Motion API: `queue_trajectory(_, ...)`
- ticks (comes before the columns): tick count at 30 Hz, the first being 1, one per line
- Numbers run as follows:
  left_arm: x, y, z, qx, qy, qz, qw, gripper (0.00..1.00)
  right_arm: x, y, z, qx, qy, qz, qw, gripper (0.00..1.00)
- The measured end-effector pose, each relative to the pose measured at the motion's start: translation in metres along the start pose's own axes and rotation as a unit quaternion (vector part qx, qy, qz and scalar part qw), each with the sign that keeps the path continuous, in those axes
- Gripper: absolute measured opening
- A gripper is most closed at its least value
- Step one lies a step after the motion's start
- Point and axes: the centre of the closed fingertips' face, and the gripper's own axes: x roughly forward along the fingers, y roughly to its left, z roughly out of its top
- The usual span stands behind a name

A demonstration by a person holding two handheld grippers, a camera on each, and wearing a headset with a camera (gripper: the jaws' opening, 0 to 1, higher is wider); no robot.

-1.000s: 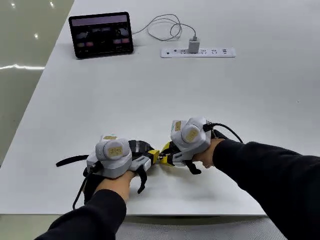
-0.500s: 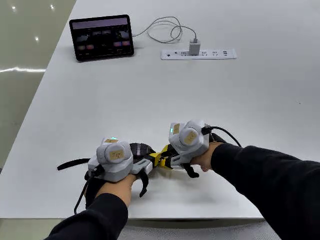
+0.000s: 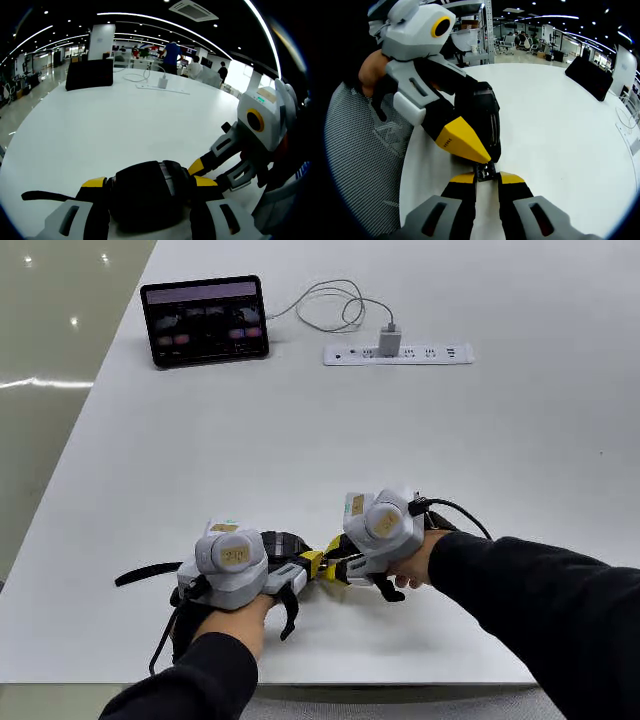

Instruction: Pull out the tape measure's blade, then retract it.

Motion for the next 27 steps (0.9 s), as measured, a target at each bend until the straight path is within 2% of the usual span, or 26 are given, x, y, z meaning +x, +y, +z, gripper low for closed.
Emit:
queue_trajectory(11, -0.0004, 0.0000, -0.0002, -0.004, -0.001, 0.000, 1.0000, 0.61, 0.0053, 0.0012, 0.0072, 0.004, -0.007, -0.003, 1.0000, 0.10)
queue_trajectory(27, -0.0004, 0.0001, -0.0007, -0.002, -0.002, -0.002, 1.0000, 0.61, 0.0042, -0.0002, 0.0061, 0.021, -0.009, -0.009, 0.9997, 0.11)
